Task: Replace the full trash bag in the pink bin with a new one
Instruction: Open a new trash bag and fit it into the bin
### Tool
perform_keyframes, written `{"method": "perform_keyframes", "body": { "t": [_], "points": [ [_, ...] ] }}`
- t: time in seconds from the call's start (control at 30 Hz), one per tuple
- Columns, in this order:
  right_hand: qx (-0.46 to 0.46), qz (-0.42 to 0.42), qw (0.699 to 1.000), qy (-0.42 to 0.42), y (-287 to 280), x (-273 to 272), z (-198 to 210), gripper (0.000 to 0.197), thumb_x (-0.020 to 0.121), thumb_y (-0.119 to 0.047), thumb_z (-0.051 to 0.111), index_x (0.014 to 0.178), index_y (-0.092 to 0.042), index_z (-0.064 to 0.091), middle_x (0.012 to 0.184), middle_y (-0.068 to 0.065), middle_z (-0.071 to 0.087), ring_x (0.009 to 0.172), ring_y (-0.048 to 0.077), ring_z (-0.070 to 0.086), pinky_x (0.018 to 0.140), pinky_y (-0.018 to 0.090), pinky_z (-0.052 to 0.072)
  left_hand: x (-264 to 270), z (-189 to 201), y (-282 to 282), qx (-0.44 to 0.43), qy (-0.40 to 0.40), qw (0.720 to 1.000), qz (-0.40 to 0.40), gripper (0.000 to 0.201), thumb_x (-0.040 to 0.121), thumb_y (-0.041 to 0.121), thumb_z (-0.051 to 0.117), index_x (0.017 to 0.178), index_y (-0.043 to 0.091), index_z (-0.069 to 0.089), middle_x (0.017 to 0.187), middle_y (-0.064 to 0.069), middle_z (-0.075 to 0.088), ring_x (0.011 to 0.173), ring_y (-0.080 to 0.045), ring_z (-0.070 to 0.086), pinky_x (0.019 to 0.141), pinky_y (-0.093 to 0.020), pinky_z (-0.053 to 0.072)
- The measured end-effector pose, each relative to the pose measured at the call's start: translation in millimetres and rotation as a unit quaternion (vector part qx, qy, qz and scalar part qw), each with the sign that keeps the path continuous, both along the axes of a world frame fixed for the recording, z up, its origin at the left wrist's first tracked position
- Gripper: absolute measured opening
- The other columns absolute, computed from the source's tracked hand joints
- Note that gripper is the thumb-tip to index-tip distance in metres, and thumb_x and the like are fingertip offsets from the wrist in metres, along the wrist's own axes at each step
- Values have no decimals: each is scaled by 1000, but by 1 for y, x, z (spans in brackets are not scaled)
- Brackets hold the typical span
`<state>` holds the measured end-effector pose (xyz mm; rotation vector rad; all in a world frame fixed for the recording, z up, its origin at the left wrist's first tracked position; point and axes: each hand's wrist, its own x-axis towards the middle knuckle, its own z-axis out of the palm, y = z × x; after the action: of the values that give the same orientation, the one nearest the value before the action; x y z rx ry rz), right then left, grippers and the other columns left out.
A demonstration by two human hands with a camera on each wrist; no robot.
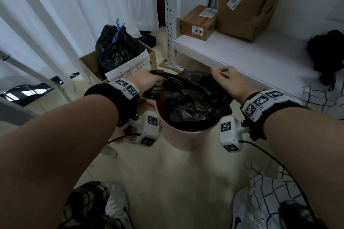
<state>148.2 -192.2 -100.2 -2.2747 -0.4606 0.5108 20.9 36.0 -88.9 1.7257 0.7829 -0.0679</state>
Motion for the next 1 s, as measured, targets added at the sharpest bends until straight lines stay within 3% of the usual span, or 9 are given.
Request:
{"method": "perform_keyframes", "body": {
  "t": [0.13, 0.23, 0.3, 0.4, 0.5, 0.6, 0.73, 0.9, 1.0],
  "points": [
    [-191, 214, 958, -19, 10, -8, 1, 84, 71, -56, 72, 143, -28, 37, 146, 7, 41, 133, 26, 42, 112, 35, 33, -6, 12, -5, 87, 118, 968, -205, 35, 86, 36, 64, 113, 15, 58, 105, -2, 62, 99, -21, 59, 98, -33, 44],
    [-295, 275, 907, -121, 23, -16, -2, 35, 87, -35, 63, 113, -11, 68, 118, 8, 66, 108, 25, 60, 90, 29, 44, -6, 10, -1, 249, 170, 918, -257, 49, 83, 49, 63, 116, 13, 63, 113, -6, 64, 108, -25, 58, 100, -36, 45],
    [-268, 229, 924, -150, 29, -19, 0, 36, 95, -34, 50, 103, -4, 68, 109, 15, 66, 103, 31, 60, 84, 30, 43, -4, 3, 1, 262, 122, 932, -220, 42, 87, 44, 61, 109, 8, 67, 109, -13, 67, 104, -29, 61, 97, -39, 47],
    [-186, 155, 959, -148, 35, -21, 6, 56, 94, -54, 36, 115, -7, 59, 122, 19, 54, 118, 37, 50, 97, 41, 39, -2, 3, -6, 219, 37, 965, -141, 38, 95, 36, 51, 101, 1, 64, 99, -16, 65, 95, -29, 61, 87, -34, 45],
    [-234, 175, 944, -150, 33, -27, 8, 79, 75, -81, 38, 139, -34, 34, 154, 5, 22, 144, 35, 13, 113, 62, 7, 4, 0, -8, 194, -20, 978, -72, 44, 99, 35, 41, 113, -1, 61, 114, -19, 65, 108, -33, 59, 101, -41, 43],
    [-243, 212, 933, -157, 38, -37, 10, 94, 71, -77, 51, 147, -42, 8, 160, -1, 5, 147, 34, -1, 112, 65, -6, 7, 2, -18, 134, -50, 990, -12, 41, 101, 34, 35, 119, 3, 57, 117, -11, 62, 110, -26, 55, 102, -39, 41],
    [-281, 224, 925, -120, 45, -40, 1, 104, 77, -52, 65, 147, -39, -10, 158, 4, 14, 144, 33, 18, 114, 64, 8, 18, 0, -26, -120, -138, 980, 77, 27, 101, 22, 38, 117, 5, 52, 107, -12, 60, 98, -24, 59, 93, -35, 48],
    [-358, 230, 901, -88, 29, -28, -6, 65, 93, -36, 51, 148, -25, 20, 147, 12, 41, 133, 32, 43, 108, 43, 34, 25, -8, -10, 150, -80, 982, 88, 26, 99, 29, 38, 86, 11, 51, 90, -17, 57, 94, -32, 60, 88, -44, 49],
    [-389, 120, 896, -178, 19, -23, 6, 45, 90, -25, 51, 133, -18, 40, 134, 17, 49, 125, 35, 45, 104, 48, 30, 19, -10, -2, 346, -10, 937, -45, 53, 95, 48, 41, 101, -1, 58, 90, -25, 62, 93, -40, 61, 67, -35, 43]
  ]
}}
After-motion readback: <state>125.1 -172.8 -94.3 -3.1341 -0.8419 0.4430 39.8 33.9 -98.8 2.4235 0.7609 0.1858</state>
